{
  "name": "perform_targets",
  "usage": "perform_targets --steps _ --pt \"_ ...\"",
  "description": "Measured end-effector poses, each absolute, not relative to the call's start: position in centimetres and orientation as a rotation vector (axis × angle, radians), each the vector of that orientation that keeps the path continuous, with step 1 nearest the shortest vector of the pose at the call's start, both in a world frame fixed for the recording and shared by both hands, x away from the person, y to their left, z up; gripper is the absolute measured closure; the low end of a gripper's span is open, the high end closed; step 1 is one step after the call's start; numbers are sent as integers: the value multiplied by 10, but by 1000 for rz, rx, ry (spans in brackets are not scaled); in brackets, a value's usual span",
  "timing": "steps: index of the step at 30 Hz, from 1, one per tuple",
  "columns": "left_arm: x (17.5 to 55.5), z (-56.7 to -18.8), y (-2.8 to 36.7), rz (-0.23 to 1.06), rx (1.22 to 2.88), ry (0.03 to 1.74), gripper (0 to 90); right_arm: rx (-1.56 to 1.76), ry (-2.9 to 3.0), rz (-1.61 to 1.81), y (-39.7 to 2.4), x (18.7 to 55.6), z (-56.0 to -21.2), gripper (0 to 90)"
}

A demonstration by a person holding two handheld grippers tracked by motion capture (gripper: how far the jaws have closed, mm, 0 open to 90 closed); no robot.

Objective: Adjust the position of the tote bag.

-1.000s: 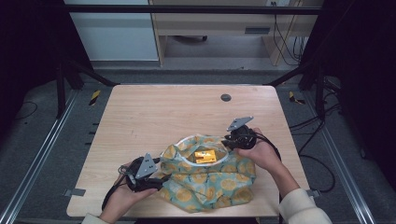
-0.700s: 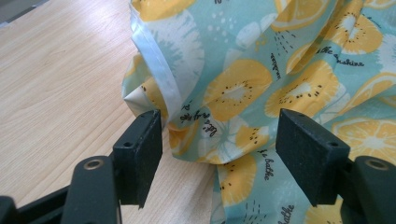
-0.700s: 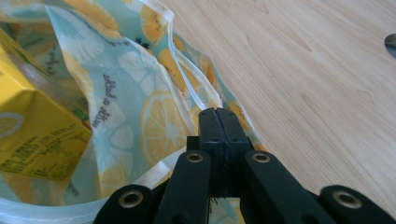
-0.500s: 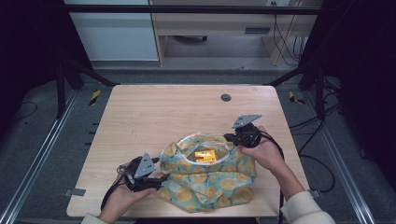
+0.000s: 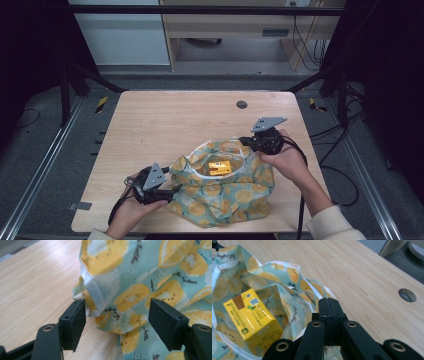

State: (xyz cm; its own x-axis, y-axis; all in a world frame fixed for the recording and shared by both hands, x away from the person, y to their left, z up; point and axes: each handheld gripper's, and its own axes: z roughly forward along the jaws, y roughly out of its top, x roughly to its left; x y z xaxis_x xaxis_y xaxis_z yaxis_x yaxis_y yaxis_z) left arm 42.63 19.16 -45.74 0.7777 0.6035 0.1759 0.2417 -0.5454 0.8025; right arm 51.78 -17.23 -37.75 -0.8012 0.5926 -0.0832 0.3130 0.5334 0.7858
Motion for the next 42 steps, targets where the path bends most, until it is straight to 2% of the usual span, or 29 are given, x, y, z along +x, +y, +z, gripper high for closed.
perform_targets --steps 10,18,25,32,37,40,42 --pt "427 -423 190 576 2070 629 292 692 2429 1202 -170 492 -373 900" --pt "440 -394 166 587 2074 611 292 656 2422 1220 -172 479 -367 900" --pt "464 -399 148 554 2146 697 297 643 2419 1222 -173 474 -364 900" --pt "449 -421 150 480 2234 701 278 659 2404 1214 -183 473 -363 900" --pt "438 -430 153 441 2279 665 386 676 2406 1209 -187 471 -367 900" --pt "431 -429 153 512 2281 624 556 685 2416 1199 -189 468 -371 900" --pt "428 -427 154 526 2257 595 703 692 2420 1200 -190 467 -374 900"
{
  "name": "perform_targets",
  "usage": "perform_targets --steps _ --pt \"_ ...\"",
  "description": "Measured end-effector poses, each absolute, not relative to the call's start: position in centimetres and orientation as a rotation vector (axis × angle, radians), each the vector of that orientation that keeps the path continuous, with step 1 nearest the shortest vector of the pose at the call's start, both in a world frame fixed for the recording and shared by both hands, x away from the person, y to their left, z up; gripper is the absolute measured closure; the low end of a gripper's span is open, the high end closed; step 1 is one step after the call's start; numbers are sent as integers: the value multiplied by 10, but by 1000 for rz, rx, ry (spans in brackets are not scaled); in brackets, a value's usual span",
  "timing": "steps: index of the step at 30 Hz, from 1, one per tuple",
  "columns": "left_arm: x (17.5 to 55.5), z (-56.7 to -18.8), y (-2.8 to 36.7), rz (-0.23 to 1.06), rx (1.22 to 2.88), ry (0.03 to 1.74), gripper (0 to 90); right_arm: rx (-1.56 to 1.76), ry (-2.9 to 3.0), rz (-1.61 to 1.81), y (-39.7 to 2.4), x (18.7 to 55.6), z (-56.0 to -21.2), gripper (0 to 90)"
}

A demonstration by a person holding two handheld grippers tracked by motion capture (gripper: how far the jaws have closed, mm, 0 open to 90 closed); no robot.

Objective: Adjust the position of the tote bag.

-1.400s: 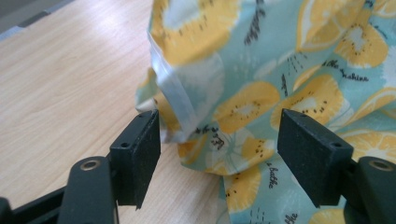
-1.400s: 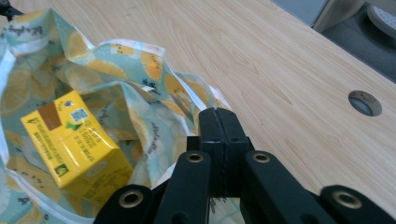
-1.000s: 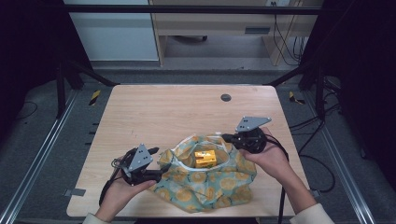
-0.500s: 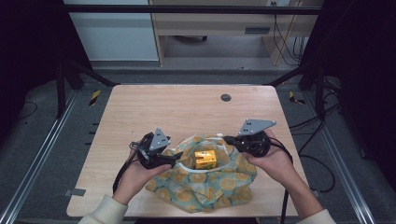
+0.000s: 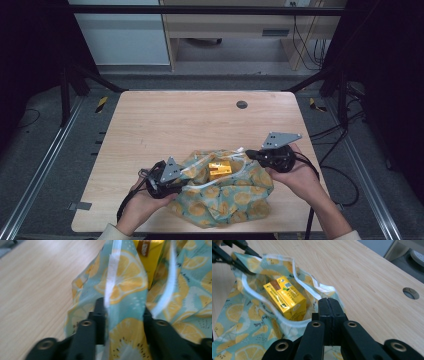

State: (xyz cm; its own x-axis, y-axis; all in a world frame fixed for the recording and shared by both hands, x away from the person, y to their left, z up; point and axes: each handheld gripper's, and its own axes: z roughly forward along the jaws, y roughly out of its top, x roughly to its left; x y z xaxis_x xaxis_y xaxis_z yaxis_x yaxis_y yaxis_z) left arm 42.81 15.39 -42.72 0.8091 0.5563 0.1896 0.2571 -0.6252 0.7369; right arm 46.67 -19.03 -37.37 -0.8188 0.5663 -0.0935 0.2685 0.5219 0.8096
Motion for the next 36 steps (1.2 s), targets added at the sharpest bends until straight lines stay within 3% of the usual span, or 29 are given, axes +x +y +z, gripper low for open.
perform_targets --steps 5,12,14,18,25,36 --pt "425 -420 156 602 2192 591 826 718 2430 1189 -193 468 -382 851" --pt "417 -413 158 648 2123 580 869 725 2441 1180 -192 472 -390 746" --pt "416 -411 160 651 2115 575 870 728 2447 1163 -192 473 -393 761" --pt "416 -409 163 649 2092 577 868 724 2462 1153 -192 475 -396 900" --pt "414 -410 164 621 2066 562 867 713 2438 1183 -196 469 -388 900" --pt "397 -415 156 570 2050 479 871 704 2373 1264 -224 414 -381 900"
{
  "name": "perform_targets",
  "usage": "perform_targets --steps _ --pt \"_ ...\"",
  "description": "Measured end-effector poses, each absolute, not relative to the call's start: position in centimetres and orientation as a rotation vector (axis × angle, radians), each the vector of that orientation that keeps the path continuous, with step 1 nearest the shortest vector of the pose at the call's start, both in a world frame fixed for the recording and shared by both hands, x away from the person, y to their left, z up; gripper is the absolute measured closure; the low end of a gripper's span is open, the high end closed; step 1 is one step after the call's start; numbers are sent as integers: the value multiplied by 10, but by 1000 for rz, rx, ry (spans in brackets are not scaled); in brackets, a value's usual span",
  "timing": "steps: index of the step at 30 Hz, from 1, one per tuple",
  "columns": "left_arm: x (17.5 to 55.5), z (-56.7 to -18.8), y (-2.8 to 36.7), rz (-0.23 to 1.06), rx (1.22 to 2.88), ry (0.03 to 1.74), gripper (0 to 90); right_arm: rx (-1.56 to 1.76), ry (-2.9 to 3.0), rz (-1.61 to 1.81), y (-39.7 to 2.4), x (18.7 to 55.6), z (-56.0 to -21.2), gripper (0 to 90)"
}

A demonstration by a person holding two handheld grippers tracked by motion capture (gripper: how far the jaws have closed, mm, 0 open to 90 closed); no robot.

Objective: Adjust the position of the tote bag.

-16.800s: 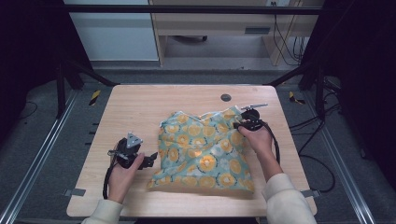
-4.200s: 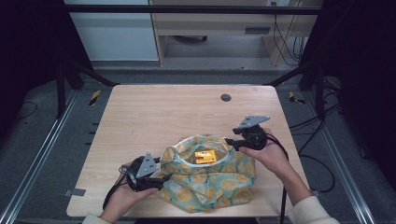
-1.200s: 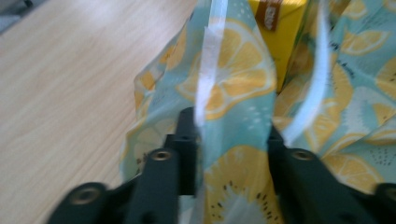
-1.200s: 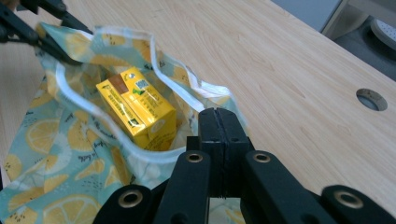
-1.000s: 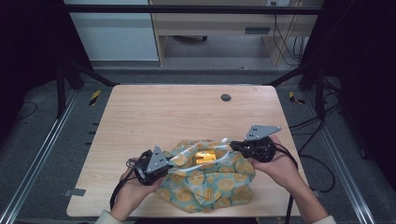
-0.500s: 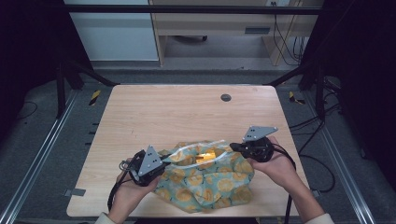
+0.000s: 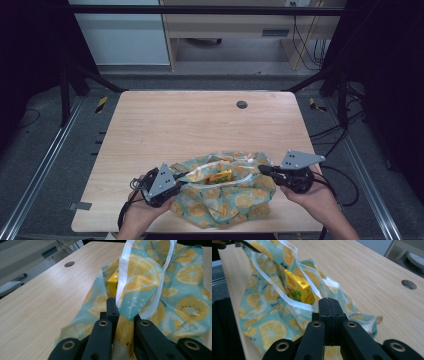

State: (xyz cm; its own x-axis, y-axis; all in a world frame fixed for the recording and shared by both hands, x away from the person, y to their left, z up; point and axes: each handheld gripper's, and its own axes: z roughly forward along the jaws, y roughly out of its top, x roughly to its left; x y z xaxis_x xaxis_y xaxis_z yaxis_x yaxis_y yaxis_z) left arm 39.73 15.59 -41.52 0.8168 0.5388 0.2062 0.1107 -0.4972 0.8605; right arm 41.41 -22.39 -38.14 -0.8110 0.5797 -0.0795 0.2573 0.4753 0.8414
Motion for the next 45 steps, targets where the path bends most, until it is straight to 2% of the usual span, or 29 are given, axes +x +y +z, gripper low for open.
perform_targets --steps 6,14,37,45 --pt "388 -430 153 535 2106 396 869 726 2377 1291 -236 391 -396 900" --pt "385 -446 146 489 2183 332 869 768 2403 1294 -242 382 -419 900" --pt "391 -473 156 424 2370 447 867 761 2575 1236 -224 379 -462 900" --pt "392 -478 161 440 2435 479 861 727 2651 1183 -212 376 -474 900"
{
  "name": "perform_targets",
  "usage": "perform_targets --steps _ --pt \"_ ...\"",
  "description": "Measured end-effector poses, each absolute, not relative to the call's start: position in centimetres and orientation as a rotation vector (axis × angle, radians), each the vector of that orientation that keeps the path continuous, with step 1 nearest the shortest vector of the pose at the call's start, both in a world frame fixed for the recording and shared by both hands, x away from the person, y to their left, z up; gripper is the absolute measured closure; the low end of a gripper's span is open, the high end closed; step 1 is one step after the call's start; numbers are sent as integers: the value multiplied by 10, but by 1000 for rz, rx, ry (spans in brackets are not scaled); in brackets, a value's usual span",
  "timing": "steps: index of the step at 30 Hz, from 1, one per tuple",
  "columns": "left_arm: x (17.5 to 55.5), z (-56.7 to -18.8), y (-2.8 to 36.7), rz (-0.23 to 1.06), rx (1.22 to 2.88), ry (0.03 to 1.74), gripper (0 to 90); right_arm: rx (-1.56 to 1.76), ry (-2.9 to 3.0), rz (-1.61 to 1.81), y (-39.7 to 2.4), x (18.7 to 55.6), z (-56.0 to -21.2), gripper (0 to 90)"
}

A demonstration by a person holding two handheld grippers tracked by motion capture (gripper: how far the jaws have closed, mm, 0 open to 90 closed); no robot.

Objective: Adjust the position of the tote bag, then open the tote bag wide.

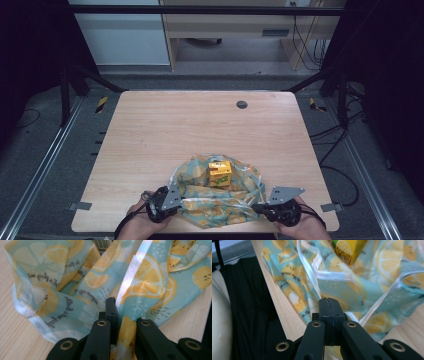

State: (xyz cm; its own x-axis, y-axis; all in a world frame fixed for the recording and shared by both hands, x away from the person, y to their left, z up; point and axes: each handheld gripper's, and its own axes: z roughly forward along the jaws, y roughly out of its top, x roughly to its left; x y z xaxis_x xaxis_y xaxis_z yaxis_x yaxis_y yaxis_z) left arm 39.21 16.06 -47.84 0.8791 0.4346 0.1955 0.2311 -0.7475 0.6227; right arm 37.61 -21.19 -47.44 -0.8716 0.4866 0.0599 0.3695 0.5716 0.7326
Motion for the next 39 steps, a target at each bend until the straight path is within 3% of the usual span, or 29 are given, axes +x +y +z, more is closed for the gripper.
perform_targets --steps 9,16,25,33,39 --pt "389 -482 156 441 2425 493 827 696 2609 1232 -212 374 -467 900" --pt "384 -477 158 477 2357 510 653 737 2491 1284 -231 373 -442 704" --pt "380 -476 157 473 2350 502 598 774 2407 1258 -228 394 -415 495" --pt "381 -478 157 468 2358 496 600 755 2403 1244 -201 432 -397 501" --pt "381 -478 156 460 2365 485 601 765 2476 1169 -182 467 -405 539"
